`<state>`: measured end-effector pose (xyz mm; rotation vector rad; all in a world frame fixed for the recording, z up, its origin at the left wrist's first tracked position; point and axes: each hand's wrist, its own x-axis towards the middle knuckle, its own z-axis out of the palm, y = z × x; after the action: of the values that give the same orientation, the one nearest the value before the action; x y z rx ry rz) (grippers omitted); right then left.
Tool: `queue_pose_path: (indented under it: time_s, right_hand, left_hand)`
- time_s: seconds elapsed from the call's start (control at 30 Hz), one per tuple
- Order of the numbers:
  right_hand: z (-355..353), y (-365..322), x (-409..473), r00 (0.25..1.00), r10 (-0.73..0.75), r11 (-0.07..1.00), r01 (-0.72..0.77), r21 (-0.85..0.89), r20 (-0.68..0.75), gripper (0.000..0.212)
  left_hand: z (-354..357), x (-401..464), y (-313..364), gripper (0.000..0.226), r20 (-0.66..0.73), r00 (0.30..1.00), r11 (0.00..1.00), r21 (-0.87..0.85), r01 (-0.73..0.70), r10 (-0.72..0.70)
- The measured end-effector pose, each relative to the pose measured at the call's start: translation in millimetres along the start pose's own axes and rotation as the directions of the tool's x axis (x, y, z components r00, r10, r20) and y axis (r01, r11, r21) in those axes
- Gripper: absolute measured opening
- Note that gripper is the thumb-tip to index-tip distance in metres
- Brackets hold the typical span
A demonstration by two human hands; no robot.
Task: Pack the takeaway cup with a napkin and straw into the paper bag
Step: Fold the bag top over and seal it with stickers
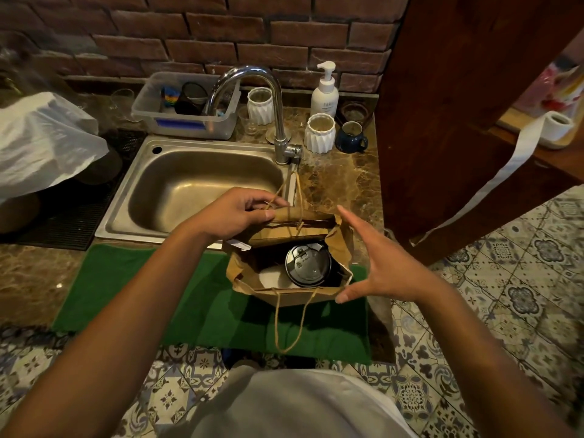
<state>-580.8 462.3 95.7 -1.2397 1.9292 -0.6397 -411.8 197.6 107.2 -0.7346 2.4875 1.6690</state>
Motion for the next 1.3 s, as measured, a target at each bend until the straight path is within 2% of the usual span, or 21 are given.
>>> queue_pose_path:
  time_s: [0.13,0.23,0.33,0.4,0.47,0.6,0.73,0.87,0.93,1.03,1.17,1.23,1.3]
  right_hand:
    - [16,1,7,0.990,0.023,1.000,-0.022,0.005,-0.136,0.138]
    - [21,7,10,0.973,0.053,0.998,-0.046,0.036,-0.225,0.123]
    - [22,12,9,0.957,0.082,0.994,-0.058,0.094,-0.279,0.108]
    - [22,15,10,0.944,0.086,0.994,-0.059,0.096,-0.319,0.097]
    - [22,16,11,0.934,0.091,0.993,-0.060,0.099,-0.346,0.089]
    - [22,20,11,0.923,0.110,0.988,-0.060,0.143,-0.368,0.082]
    - [23,20,11,0.920,0.135,0.975,-0.058,0.214,-0.368,0.081]
    - [18,18,12,0.817,0.157,0.972,-0.028,0.233,-0.555,0.068]
    - [13,18,14,0.805,0.158,0.977,-0.044,0.209,-0.572,0.062]
    - [8,18,19,0.798,0.173,0.981,-0.084,0.177,-0.578,0.056]
    - [5,16,18,0.801,0.175,0.974,-0.057,0.218,-0.572,0.055]
    - [2,14,12,0.852,0.152,0.972,-0.038,0.230,-0.501,0.070]
    - [-2,14,6,0.933,0.147,0.975,-0.080,0.208,-0.330,0.093]
  left_hand:
    - [4,0,-1,0.030,0.007,1.000,0.999,-0.034,-0.001,0.001]
    - [9,-5,-3,0.028,-0.039,0.999,0.999,-0.048,-0.005,0.003]
    - [9,-17,-8,0.029,-0.107,0.994,0.991,-0.133,-0.003,-0.011]
    - [9,-28,-14,0.039,-0.162,0.987,0.986,-0.163,-0.021,-0.006]
    - [11,-43,-25,0.061,-0.203,0.979,0.985,-0.168,-0.034,-0.001]
    - [24,-74,-50,0.097,-0.192,0.978,0.987,-0.155,0.052,-0.082]
    - [37,-79,-65,0.109,-0.214,0.969,0.991,-0.063,0.116,-0.127]
    - [35,-68,-72,0.119,-0.253,0.958,0.991,-0.033,0.129,-0.133]
    - [35,-63,-73,0.120,-0.251,0.959,0.991,-0.029,0.129,-0.132]
    - [36,-56,-75,0.115,-0.270,0.953,0.990,-0.005,0.144,-0.140]
    - [38,-49,-70,0.073,-0.352,0.930,0.994,-0.011,0.105,-0.102]
    - [38,-47,-70,0.055,-0.364,0.928,0.997,-0.019,0.074,-0.076]
    - [38,-44,-72,0.043,-0.368,0.928,0.998,-0.028,0.060,-0.067]
